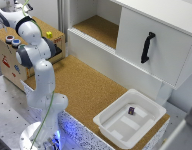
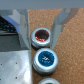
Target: Turn on the blue light lamp
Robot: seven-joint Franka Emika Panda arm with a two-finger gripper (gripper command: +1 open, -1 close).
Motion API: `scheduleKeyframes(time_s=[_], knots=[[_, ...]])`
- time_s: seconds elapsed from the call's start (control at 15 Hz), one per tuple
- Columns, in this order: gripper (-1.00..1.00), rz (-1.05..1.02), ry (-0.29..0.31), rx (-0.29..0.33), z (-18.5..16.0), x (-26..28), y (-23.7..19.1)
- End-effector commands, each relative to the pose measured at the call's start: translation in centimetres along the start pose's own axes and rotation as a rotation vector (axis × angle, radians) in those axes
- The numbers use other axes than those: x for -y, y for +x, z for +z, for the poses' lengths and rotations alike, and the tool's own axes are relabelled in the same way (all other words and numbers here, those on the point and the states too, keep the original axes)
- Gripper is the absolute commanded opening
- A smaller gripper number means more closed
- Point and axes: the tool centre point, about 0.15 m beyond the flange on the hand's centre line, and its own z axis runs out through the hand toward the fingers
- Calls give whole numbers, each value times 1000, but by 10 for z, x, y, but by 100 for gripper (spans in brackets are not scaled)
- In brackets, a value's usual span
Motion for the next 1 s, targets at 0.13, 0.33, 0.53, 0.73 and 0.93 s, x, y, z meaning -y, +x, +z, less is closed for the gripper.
scheduleKeyframes(time_s=[0.13,0.33,0.53,0.73,0.93], knots=[[-100,-68,12,65,48,-11,21],[-100,-63,50,57,65,-3,24],[-100,-41,85,64,81,1,21],[-100,-15,102,100,91,-2,12],[-100,23,121,125,103,-7,1]])
